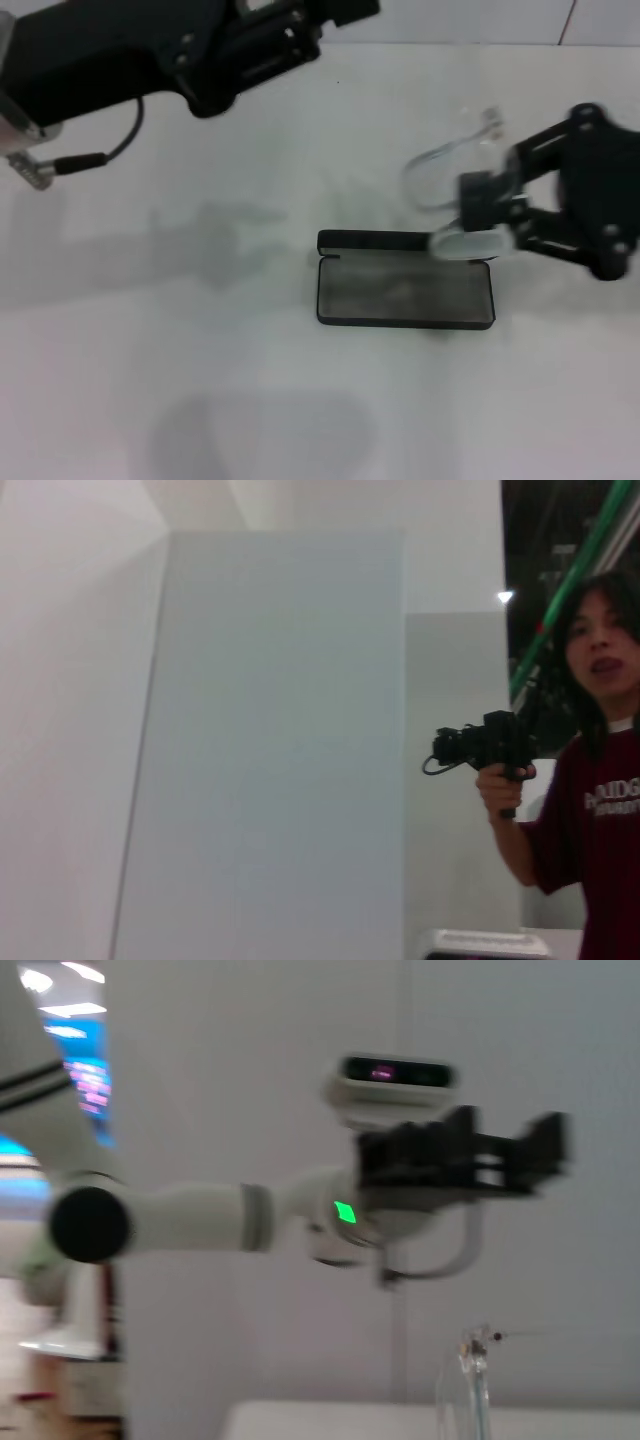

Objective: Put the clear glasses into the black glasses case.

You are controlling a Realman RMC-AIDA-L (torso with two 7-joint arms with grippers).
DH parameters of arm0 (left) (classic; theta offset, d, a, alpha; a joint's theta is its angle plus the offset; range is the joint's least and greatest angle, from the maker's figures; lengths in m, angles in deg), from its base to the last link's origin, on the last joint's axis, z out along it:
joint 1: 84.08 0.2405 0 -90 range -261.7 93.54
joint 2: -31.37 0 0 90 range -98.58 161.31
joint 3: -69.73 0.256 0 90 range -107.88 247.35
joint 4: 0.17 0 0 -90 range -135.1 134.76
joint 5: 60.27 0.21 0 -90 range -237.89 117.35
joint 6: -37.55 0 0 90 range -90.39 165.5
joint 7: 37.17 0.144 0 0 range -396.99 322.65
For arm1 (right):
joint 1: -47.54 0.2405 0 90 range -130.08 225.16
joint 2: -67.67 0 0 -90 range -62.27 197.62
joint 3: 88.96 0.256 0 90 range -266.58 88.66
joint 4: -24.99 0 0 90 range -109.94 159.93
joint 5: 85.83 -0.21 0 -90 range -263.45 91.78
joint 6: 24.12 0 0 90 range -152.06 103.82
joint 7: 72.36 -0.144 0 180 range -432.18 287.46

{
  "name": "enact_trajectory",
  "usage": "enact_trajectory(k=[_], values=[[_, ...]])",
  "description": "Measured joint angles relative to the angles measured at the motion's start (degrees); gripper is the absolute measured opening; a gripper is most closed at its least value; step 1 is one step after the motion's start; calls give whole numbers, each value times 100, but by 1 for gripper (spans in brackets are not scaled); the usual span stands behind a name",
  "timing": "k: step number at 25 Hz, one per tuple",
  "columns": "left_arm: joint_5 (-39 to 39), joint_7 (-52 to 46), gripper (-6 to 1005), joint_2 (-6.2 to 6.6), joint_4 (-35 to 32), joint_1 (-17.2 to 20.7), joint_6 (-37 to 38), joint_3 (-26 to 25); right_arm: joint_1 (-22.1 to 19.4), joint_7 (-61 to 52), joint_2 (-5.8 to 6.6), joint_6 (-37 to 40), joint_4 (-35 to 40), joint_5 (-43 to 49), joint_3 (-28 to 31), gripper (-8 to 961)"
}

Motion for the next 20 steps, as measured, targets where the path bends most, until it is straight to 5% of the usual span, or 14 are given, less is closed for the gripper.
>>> enact_trajectory(k=[8, 20], values=[[-32, 6, 239, -3, 48, -40, 60, 303, 913, 432, -13, 23, -855, -119, -630, 119], [151, -47, 114, 11, 124, -138, 58, 382, 976, 633, -16, 49, -881, -658, -954, 119]])
